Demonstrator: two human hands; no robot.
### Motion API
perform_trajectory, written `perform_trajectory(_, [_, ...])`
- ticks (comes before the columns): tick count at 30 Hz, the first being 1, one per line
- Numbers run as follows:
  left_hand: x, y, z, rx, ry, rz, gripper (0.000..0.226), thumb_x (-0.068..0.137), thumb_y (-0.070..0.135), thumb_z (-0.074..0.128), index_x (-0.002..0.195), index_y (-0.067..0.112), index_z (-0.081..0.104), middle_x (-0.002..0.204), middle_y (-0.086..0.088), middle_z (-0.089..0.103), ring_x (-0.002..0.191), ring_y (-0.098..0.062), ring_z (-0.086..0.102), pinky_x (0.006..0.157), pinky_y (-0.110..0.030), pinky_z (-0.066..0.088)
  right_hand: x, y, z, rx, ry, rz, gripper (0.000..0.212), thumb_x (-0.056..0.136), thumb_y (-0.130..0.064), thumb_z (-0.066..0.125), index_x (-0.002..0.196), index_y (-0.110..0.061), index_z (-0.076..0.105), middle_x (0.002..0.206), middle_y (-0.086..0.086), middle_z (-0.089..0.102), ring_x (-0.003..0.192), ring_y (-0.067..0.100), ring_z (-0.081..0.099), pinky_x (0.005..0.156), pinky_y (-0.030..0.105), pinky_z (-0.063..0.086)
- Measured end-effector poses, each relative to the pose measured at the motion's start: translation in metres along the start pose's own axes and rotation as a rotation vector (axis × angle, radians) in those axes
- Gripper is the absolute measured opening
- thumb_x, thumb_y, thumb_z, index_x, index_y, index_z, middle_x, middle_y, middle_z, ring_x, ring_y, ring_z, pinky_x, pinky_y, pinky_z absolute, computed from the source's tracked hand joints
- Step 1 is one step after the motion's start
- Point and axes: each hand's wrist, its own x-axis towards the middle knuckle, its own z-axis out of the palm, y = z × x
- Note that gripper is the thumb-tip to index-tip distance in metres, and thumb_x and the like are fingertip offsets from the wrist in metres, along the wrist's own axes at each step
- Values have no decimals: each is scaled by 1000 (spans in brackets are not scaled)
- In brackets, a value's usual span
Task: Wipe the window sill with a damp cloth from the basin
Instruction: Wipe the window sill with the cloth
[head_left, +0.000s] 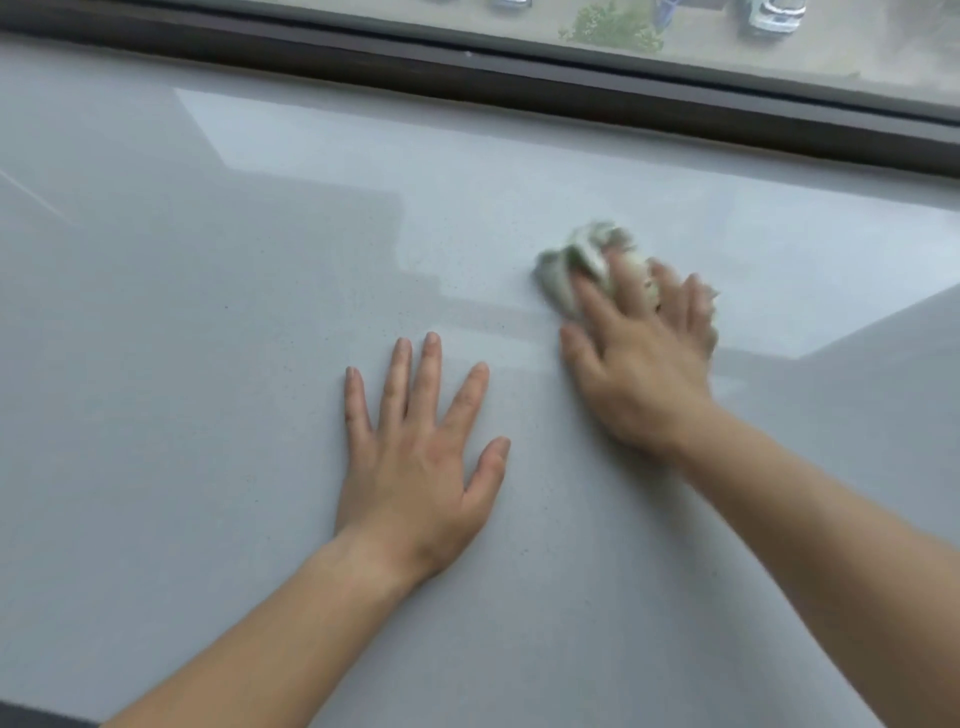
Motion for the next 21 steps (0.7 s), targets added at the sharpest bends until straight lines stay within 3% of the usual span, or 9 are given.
perform_trajectory(2, [0, 2, -2, -12, -3, -1, 66, 94, 59, 17, 154, 31, 22, 165, -8, 4, 151, -24, -6, 117, -61, -2, -46, -5, 1, -19, -63, -199, 57, 96, -59, 22, 150, -43, 29, 165, -12, 13, 151, 28, 6, 121, 52, -4])
perform_trajectory(4, [-1, 2, -3, -10, -18, -10, 66, 94, 60, 10, 154, 34, 17, 165, -6, -2, 151, -22, -12, 117, -59, -5, -50, 18, -4, -51, -94, -250, 58, 96, -59, 19, 151, -44, 29, 165, -14, 14, 151, 25, 7, 122, 48, -2])
perform_trajectory(7, [-1, 2, -5, -15, -27, -20, 68, 93, 62, 5, 154, 36, 13, 165, -5, -5, 150, -21, -15, 117, -57, -8, -25, 46, -9, -22, -60, 61, 62, 93, -61, 17, 152, -44, 25, 165, -13, 6, 150, 25, 3, 121, 47, -8])
perform_trajectory(9, [-1, 3, -6, -36, -18, -16, 69, 92, 64, 3, 154, 35, 16, 165, -5, -4, 150, -21, -14, 117, -57, -9, -34, 25, -5, -20, -14, 173, 64, 92, -63, 19, 153, -43, 22, 165, -11, 6, 150, 27, 0, 120, 50, -10])
perform_trajectory(13, [-3, 1, -7, -168, 27, 5, 69, 92, 59, 9, 150, 30, 31, 165, -4, 6, 151, -17, -8, 118, -53, -12, -107, -16, 2, -9, -73, -157, 58, 96, -60, 24, 151, -44, 29, 165, -13, 14, 152, 28, 5, 121, 52, -4])
perform_trajectory(15, [-5, -2, -7, -235, 60, 20, 65, 92, 54, 14, 144, 27, 42, 164, -4, 14, 151, -17, -1, 118, -52, -12, -110, 2, -2, -25, -107, -204, 57, 97, -59, 20, 151, -46, 28, 165, -17, 13, 153, 23, 4, 122, 48, -4])
perform_trajectory(19, [-8, -7, -11, -304, 66, 65, 63, 91, 52, 19, 138, 22, 48, 160, -7, 25, 151, -19, 8, 119, -52, -11, -84, 27, -4, 22, -68, 177, 58, 97, -60, 17, 153, -47, 15, 166, -14, 0, 152, 23, -7, 119, 47, -15])
perform_trajectory(21, [-18, -10, -13, -258, 87, 121, 61, 93, 52, 22, 137, 19, 49, 158, -7, 30, 150, -21, 12, 119, -54, -7, -104, -3, 1, 29, -30, 182, 61, 96, -60, 23, 154, -44, 19, 167, -9, 3, 152, 30, -3, 119, 53, -13])
